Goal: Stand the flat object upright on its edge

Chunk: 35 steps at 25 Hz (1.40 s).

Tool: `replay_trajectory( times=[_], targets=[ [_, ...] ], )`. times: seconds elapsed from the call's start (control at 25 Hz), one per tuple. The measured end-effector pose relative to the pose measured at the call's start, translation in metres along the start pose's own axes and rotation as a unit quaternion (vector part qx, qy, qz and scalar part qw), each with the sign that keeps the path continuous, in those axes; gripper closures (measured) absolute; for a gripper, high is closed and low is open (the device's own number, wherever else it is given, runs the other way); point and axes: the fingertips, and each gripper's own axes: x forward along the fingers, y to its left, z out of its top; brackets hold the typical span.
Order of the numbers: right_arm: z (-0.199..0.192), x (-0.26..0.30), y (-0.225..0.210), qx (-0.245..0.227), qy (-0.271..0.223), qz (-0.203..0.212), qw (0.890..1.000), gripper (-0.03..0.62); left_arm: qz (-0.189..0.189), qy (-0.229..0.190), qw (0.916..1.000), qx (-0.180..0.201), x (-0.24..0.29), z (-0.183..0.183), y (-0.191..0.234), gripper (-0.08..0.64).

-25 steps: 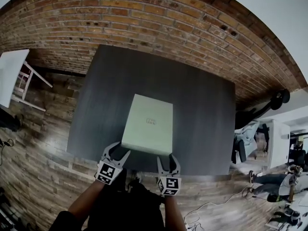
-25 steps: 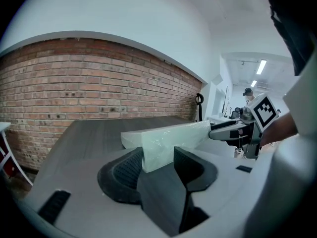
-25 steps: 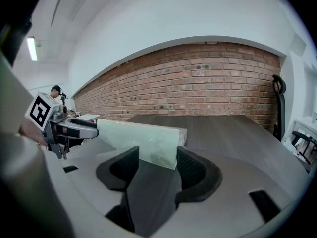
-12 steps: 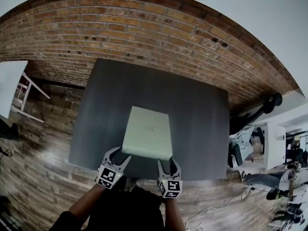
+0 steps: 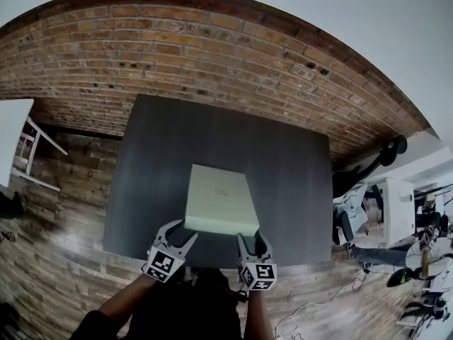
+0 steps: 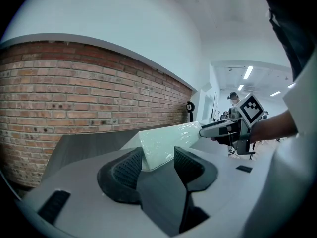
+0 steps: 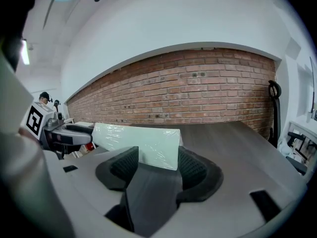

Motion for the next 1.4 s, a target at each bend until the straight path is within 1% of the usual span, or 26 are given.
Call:
replay_trajectory(
  times=[0.12,0.32,0.52,0.64,0.72,0.76,0.8,1.0,1.4],
  targets=[
    [0.009,0.005,0.000,-0.009,-0.002,0.010,1.000,0.342,-0.003,-0.005,1.0000,0.006,0.002,0.007,0.003,0.365],
    [0.017,0.001,0.001,-0.031,-0.003,0.034,0.999,0.333,0.003,-0.008,0.9999,0.014,0.003,0.016,0.002,0.353],
    [0.028,-0.001,0.002,-0.067,-0.015,0.053,0.996,0.334,0.027,-0.013,0.9992,0.027,0.007,0.028,0.009,0.351],
    [0.030,-0.001,-0.005,-0.081,-0.019,0.054,0.995,0.334,0.042,-0.018,0.9984,0.032,0.012,0.034,0.012,0.351],
    [0.033,0.000,-0.011,-0.089,-0.025,0.049,0.994,0.336,0.046,-0.026,0.9982,0.026,0.014,0.038,0.011,0.351],
    [0.036,0.000,-0.014,-0.092,-0.030,0.047,0.994,0.347,0.048,-0.030,0.9981,0.023,0.016,0.040,0.010,0.351],
    [0.039,0.001,-0.016,-0.092,-0.034,0.047,0.994,0.356,0.050,-0.032,0.9980,0.021,0.017,0.042,0.009,0.351],
    [0.047,0.006,-0.024,-0.091,-0.037,0.055,0.994,0.356,0.063,-0.032,0.9974,0.013,0.024,0.051,0.010,0.351],
    [0.074,0.020,-0.038,-0.070,-0.016,0.064,0.995,0.360,0.073,-0.013,0.9972,-0.007,0.039,0.072,0.019,0.351]
  ],
)
